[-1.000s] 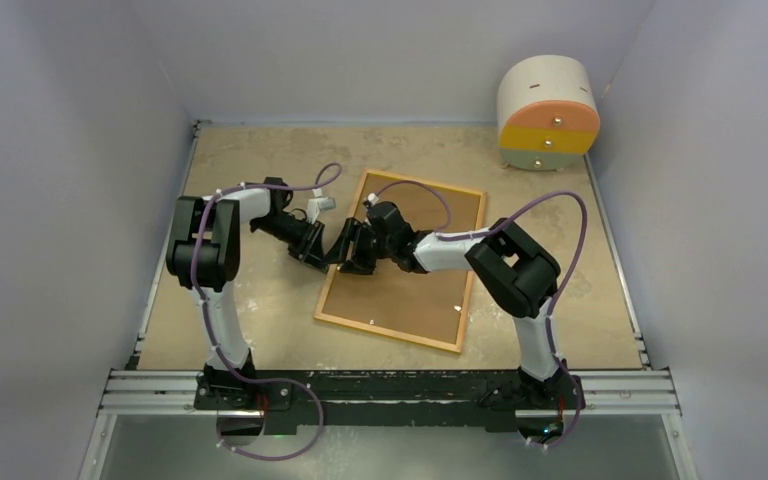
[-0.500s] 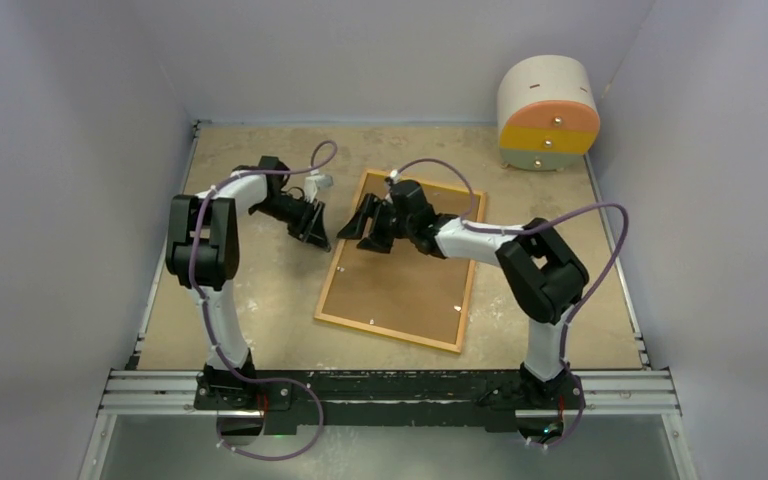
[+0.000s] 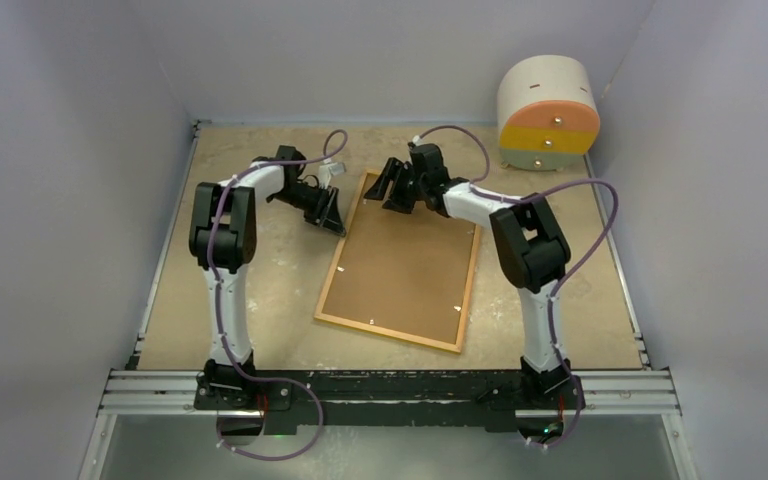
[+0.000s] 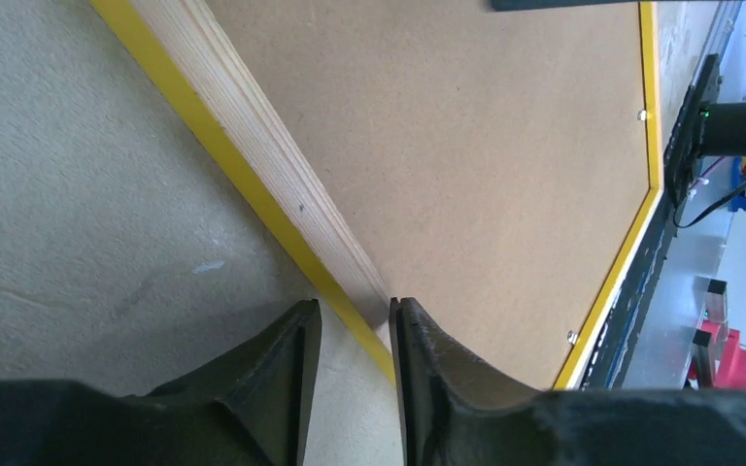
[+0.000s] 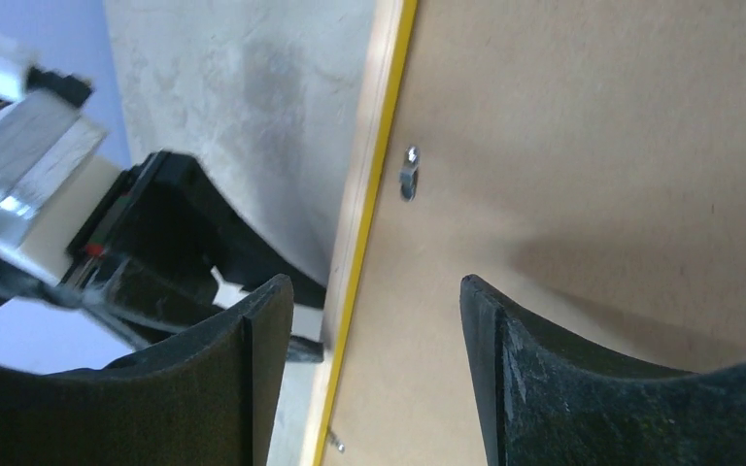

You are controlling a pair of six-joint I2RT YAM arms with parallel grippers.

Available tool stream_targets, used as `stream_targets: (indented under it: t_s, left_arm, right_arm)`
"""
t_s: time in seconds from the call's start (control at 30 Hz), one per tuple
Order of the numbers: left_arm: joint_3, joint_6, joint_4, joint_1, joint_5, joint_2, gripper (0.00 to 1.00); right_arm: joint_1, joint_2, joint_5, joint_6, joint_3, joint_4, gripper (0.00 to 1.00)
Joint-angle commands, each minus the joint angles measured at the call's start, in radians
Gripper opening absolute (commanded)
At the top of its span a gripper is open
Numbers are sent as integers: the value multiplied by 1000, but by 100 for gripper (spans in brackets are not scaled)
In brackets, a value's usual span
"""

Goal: Put the photo into the frame
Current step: Install the photo frame at the center of the board.

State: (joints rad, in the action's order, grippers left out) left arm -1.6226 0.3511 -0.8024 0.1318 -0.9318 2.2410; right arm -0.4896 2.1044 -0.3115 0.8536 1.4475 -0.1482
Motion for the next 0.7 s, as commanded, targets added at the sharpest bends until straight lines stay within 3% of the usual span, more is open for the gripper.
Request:
stream_targets:
  t_s: [0.0,0.17,0.67]
  left_arm:
    - [-40,-4,16,3,8,15,32]
    - [-23,8,21,3,10,21,23]
    - [29,28,29,3,28,9,19]
  right_arm:
    - [3,97,-2,-48,122,64,65]
    - [5,194,-14,-38,224,69,63]
    - [-3,283,-62,1,280,13,58]
